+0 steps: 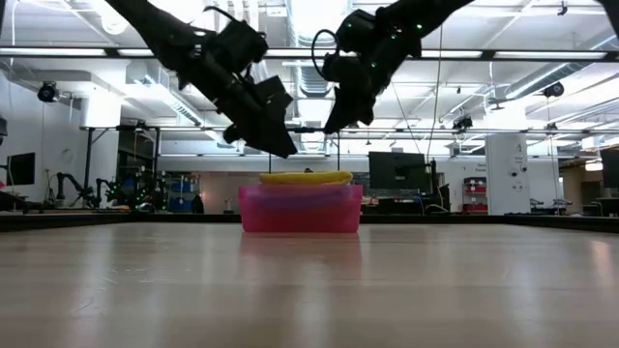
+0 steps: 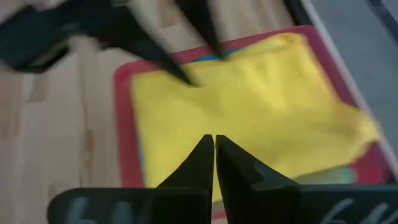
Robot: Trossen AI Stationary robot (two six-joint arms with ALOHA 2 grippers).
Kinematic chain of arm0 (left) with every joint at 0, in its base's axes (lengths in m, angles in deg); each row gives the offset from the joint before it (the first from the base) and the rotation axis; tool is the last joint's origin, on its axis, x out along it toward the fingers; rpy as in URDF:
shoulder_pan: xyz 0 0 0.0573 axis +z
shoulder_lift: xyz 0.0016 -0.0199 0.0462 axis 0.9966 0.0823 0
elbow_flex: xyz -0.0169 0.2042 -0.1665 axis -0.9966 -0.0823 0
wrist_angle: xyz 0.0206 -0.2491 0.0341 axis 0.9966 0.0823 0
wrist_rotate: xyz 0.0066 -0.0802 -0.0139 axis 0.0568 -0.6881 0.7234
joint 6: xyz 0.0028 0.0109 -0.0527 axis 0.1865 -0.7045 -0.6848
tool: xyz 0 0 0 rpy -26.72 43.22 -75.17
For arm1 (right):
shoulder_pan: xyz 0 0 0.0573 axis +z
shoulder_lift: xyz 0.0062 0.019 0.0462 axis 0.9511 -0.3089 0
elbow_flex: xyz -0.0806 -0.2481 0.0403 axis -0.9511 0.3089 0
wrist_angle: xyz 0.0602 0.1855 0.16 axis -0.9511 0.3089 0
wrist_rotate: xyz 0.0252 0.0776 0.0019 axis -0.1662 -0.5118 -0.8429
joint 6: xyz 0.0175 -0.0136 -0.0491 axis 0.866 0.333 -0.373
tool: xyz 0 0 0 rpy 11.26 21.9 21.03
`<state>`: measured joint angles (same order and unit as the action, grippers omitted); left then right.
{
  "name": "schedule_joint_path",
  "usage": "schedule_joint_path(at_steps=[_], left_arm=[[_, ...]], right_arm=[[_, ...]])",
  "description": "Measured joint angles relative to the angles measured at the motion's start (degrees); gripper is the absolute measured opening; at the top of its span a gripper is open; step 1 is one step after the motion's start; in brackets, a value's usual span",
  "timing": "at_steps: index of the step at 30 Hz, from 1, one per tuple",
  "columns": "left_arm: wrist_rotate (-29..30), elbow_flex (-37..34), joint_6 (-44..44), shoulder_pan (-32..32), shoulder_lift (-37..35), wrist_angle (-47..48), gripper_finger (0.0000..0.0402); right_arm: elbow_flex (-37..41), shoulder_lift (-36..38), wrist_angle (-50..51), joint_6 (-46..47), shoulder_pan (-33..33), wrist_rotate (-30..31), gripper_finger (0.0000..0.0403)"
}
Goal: Fold microfiber towels
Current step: Put the yellow towel into the bin
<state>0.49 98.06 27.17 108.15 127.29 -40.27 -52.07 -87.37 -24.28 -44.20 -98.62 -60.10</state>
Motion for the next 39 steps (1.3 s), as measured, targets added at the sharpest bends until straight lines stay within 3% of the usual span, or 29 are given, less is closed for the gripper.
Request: schedule_joint_path(at_steps=[6, 15, 31, 39], left_arm=[[1.49, 3.34, 1.45, 1.64, 4.97, 0.01, 0.0138], [4.45, 3.72, 1.33, 3.47, 7.99, 0.11, 0.0138], [4.63, 3.66, 1.23, 5.16, 9.26, 0.32, 0.0138], [4.61, 3.61, 4.46, 4.83, 1.56, 8.42, 0.0138]], right_arm=[[12.79, 2.82, -14.66, 0.42, 3.68, -0.04, 0.0009], [25.42, 2.51, -32.79, -0.31, 6.51, -0.04, 0.0009], [31.43, 2.51, -36.31, -1.66, 8.32, -0.02, 0.0008], [29.48, 4.57, -35.46, -3.96, 8.24, 0.02, 0.0008]])
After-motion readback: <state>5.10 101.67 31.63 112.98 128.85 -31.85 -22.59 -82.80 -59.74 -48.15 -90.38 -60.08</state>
